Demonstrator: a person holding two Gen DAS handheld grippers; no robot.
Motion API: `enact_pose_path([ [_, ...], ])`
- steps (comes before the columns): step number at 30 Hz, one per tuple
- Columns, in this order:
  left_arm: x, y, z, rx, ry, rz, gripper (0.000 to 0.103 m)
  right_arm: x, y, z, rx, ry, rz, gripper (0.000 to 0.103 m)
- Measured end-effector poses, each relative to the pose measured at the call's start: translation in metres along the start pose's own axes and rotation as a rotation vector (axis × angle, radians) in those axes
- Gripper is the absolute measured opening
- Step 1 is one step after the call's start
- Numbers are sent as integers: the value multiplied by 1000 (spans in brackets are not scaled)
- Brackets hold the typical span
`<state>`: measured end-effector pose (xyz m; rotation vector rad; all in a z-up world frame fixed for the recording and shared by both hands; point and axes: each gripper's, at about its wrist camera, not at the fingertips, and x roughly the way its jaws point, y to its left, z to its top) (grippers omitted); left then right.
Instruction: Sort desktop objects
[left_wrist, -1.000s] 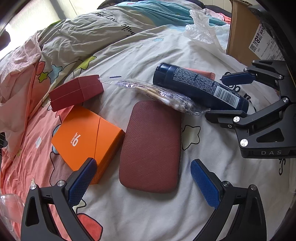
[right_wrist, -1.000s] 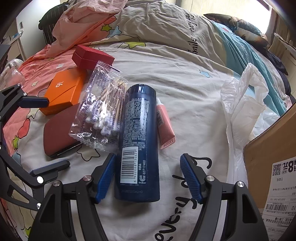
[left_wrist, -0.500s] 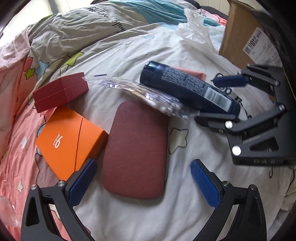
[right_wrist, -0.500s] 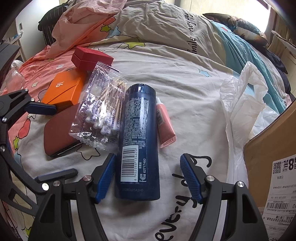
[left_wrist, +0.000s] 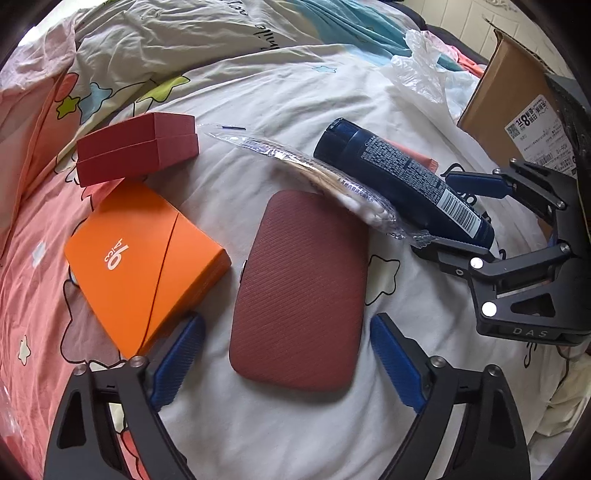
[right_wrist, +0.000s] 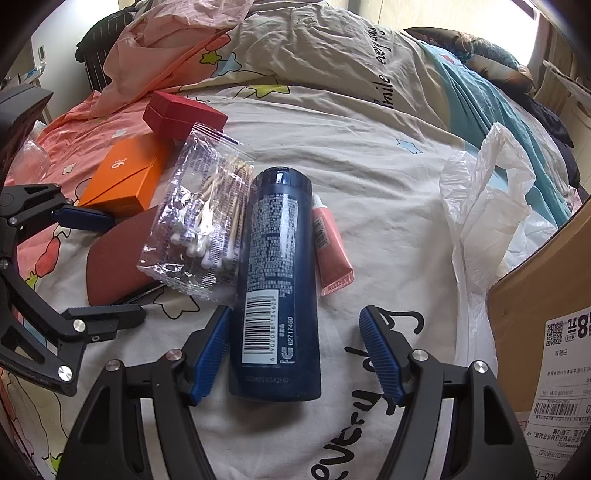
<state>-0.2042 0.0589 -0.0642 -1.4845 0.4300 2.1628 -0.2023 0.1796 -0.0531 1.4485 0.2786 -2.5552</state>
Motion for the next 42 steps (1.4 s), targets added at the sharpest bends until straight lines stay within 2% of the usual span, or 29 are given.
enact_pose_path([
  [2,-1,-2,-1,9,-2,-5,85,0,2,0,-10,-5,-4,67],
  [6,-4,-7,-3,35,-9,-24,68,0,5,1,-23,-11,-11,67],
  [7,-5,-8,-4,39,-10,-26,67,0,5,1,-23,-11,-11,67],
  [18,-11,-9,-7,26,-12,-25,66,2,4,3,-3,-9,15,67],
  [26,-30,-14,-26,23,-32,-8,66,4,2,2,24,-13,38,67],
  [28,-34,-14,-32,12,-38,-12,66,2,0,2,44,-18,66,50],
  [29,-36,-14,-35,6,-41,-14,66,1,-1,1,58,-19,80,38],
  [35,-56,-13,-51,-35,-81,-36,66,-16,8,-3,58,-59,95,38],
  [42,-78,-14,-63,-53,-109,-27,65,-51,24,-10,39,-138,82,38],
])
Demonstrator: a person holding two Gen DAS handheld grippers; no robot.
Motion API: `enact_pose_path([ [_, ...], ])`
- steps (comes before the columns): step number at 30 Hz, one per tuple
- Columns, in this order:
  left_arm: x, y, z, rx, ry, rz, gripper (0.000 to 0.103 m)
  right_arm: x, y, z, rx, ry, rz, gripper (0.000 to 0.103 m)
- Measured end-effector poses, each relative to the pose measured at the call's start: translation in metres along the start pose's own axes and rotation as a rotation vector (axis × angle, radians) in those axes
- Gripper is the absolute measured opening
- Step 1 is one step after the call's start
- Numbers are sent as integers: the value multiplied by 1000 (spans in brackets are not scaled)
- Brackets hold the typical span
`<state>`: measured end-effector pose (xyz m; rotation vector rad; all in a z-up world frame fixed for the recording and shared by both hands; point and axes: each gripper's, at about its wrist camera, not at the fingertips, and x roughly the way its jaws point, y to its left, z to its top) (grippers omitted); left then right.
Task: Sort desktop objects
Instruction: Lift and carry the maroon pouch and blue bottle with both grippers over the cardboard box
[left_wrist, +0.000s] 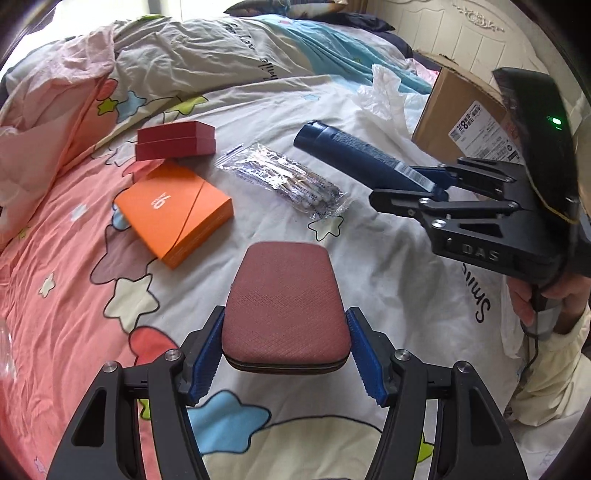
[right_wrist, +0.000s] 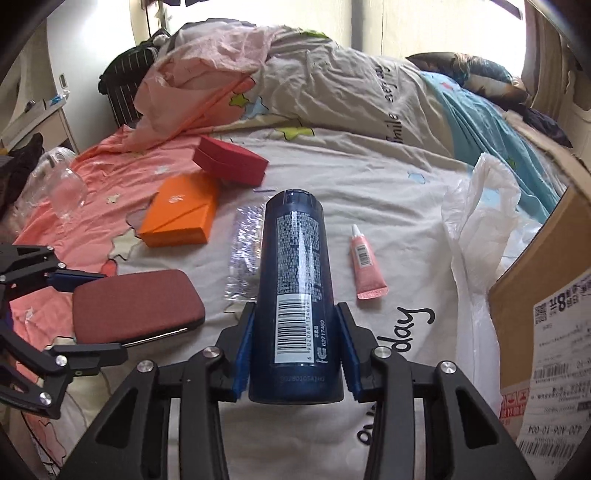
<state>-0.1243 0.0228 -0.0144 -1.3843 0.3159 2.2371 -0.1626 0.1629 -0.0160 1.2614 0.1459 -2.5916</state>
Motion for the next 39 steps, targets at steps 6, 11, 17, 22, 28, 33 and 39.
enact_pose_path([
  [6,-16,-3,-3,-7,-23,8,65,-17,16,-3,-37,-13,-2,38],
  [11,-30,-5,-4,-16,-48,16,65,-30,23,-5,-50,-23,3,38],
  [17,-45,-12,-4,-18,-72,17,65,-42,28,-8,-61,-30,1,38],
  [22,-58,-21,-5,2,-89,17,65,-55,35,-11,-78,-47,-7,38],
  [28,-73,-35,-9,36,-110,31,65,-73,41,-13,-91,-62,-10,38],
  [33,-89,-45,-11,49,-131,37,65,-91,45,-16,-103,-80,-28,38],
  [39,-108,-63,-13,80,-153,35,65,-113,46,-19,-103,-104,-33,38],
])
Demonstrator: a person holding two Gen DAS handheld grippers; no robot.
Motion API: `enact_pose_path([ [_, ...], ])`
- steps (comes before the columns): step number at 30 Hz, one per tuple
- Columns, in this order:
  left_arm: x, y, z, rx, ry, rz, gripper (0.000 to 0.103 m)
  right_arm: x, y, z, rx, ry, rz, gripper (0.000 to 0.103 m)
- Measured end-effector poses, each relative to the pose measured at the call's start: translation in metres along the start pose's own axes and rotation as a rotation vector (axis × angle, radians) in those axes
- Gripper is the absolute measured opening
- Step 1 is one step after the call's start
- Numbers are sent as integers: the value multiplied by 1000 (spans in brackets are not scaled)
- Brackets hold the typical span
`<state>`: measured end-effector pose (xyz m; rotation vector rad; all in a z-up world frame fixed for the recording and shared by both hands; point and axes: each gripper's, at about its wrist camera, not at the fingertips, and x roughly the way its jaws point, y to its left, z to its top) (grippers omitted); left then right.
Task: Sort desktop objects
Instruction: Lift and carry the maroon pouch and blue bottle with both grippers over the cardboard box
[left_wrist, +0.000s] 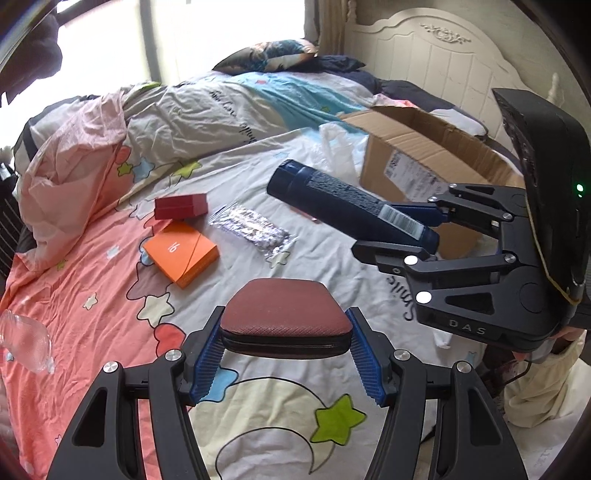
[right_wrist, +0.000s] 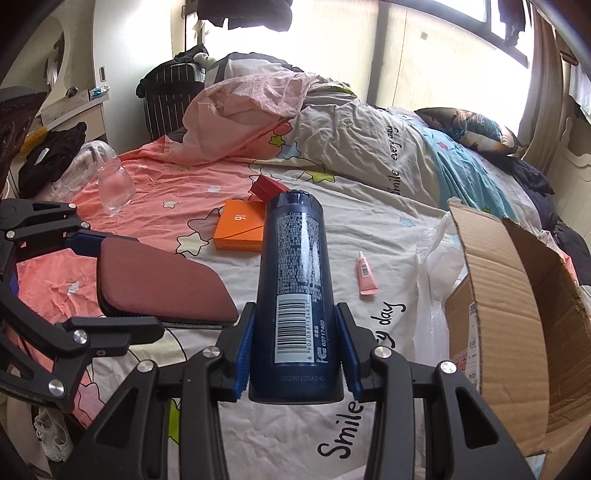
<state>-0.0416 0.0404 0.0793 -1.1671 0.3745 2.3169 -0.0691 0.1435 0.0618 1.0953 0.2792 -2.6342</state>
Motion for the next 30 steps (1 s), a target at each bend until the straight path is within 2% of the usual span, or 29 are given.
enact_pose_path([
  [15,-48,-40,13,43,-71,30,65,-58,-15,-1,23,-81,-41,38],
  [30,-62,-85,45,103,-110,24,65,-106,-58,-12,80,-144,-109,38],
])
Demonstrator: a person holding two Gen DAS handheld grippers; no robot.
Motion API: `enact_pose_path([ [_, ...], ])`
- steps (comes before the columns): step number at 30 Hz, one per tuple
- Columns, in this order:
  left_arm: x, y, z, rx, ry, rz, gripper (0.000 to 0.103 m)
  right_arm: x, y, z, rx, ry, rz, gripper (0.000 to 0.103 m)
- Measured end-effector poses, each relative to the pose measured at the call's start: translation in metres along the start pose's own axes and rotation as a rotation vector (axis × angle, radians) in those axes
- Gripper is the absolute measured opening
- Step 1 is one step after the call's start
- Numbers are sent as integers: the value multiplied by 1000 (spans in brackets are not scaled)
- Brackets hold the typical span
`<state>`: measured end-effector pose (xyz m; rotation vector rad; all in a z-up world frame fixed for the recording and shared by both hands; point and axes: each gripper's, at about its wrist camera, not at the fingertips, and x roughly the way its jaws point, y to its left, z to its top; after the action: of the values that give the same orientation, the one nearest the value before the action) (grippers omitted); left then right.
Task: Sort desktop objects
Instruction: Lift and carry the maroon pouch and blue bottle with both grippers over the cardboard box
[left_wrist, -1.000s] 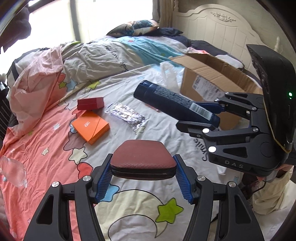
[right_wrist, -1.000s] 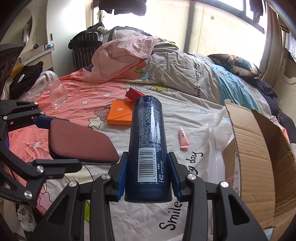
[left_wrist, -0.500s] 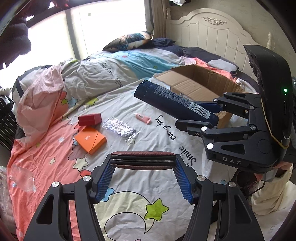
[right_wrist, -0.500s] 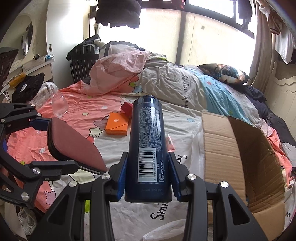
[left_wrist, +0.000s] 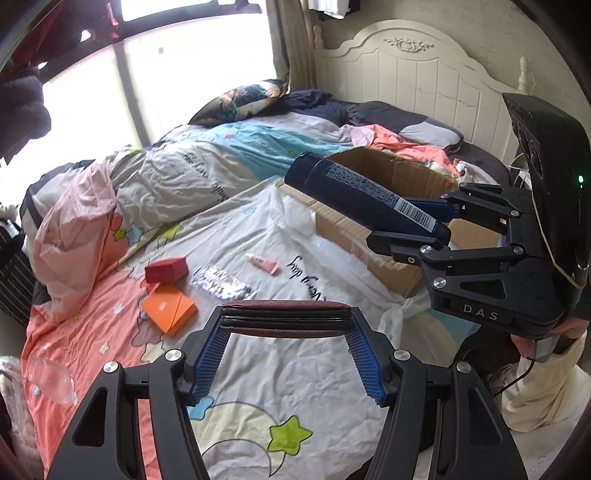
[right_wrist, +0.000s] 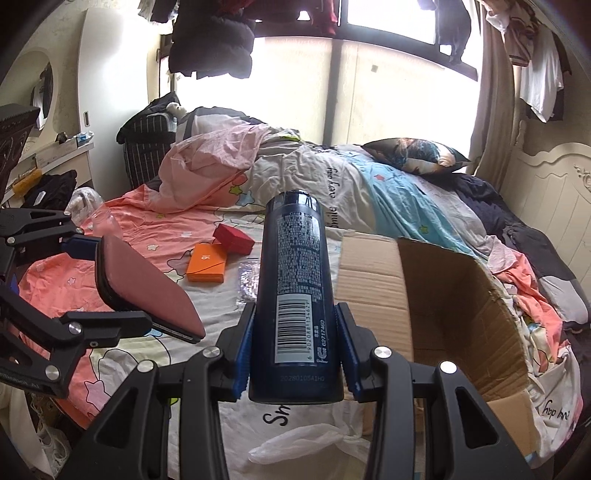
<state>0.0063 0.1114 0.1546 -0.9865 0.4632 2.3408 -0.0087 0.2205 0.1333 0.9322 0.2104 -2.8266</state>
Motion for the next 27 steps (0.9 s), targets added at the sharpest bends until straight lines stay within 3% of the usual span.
enact_pose_path([
  [10,12,-27,32,23,1,-44,65,-14,-47,-12,64,0,-56,38],
  [27,21,-72,78,98,1,-38,65,-17,-109,-36,161,5,-82,38],
])
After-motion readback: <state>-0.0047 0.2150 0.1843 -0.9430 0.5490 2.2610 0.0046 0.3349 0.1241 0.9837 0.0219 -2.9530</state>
